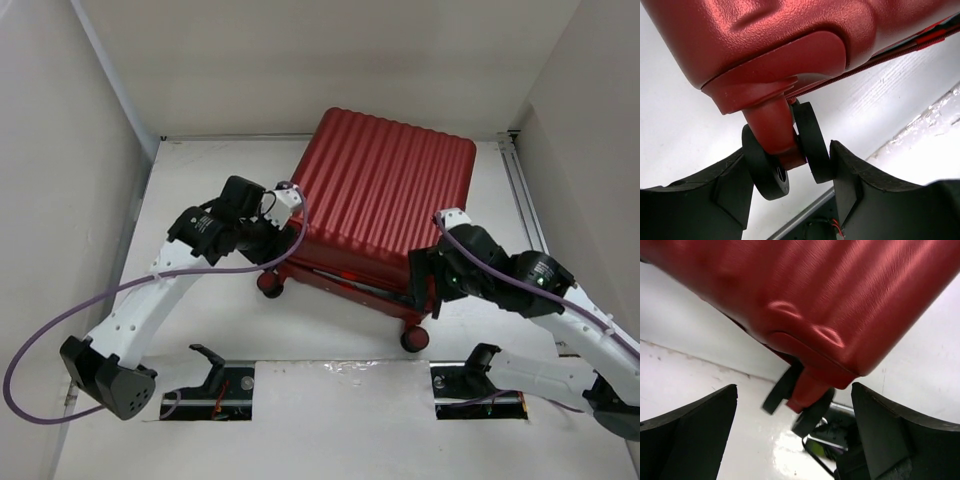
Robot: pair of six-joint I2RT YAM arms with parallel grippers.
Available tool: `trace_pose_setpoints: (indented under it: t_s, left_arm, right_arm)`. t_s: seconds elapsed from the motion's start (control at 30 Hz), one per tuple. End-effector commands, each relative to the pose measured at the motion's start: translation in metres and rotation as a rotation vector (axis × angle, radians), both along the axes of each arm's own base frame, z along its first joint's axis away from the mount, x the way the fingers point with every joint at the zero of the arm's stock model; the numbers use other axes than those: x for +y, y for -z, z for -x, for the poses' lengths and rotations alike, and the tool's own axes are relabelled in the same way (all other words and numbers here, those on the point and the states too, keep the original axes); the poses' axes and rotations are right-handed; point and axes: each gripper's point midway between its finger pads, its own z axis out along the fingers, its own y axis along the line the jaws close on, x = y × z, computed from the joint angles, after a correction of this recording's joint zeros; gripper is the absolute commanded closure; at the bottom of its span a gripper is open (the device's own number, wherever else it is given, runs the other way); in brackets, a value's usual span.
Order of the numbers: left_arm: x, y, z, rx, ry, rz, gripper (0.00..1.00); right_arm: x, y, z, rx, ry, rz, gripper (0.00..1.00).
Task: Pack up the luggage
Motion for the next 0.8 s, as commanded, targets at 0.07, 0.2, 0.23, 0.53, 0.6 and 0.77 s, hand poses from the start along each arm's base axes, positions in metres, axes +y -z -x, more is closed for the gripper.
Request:
trace_pose_setpoints:
  t_s: [0.07,0.2,0.23,0.53,0.6,0.77]
  left_arm:
    - [-0.019,-0.058,0.036,-0.168,0.235,0.158,0.49]
    - [0.005,-0.106,0.031,-0.385,0.104,0.205,0.14]
    - [0.009,-0.117,0.032,-0.425,0.093,0.220,0.00]
    - [0.018,-0.084,0.023,-0.332,0.022,0.137,0.00]
    - [0.016,-0.075,0.015,-0.328,0.014,0.125,0.00]
    - [0.020,-0.095,0.001,-0.420,-0.063,0.184,0.00]
  right_arm:
    - [-0.022,0.025,0.017,0.077,0.115,0.058,0.00]
    - [-0.014,0.028,0.013,0.053,0.096,0.014,0.00]
    - [-0.006,0.029,0.012,0.045,0.059,-0.001,0.00]
    - [0.018,0.062,0.001,0.063,0.041,-0.018,0.08]
    - [0.020,0.057,-0.009,0.012,0.049,-0.025,0.20]
    - [0.013,0.058,-0.044,-0.058,0.053,0.066,0.76]
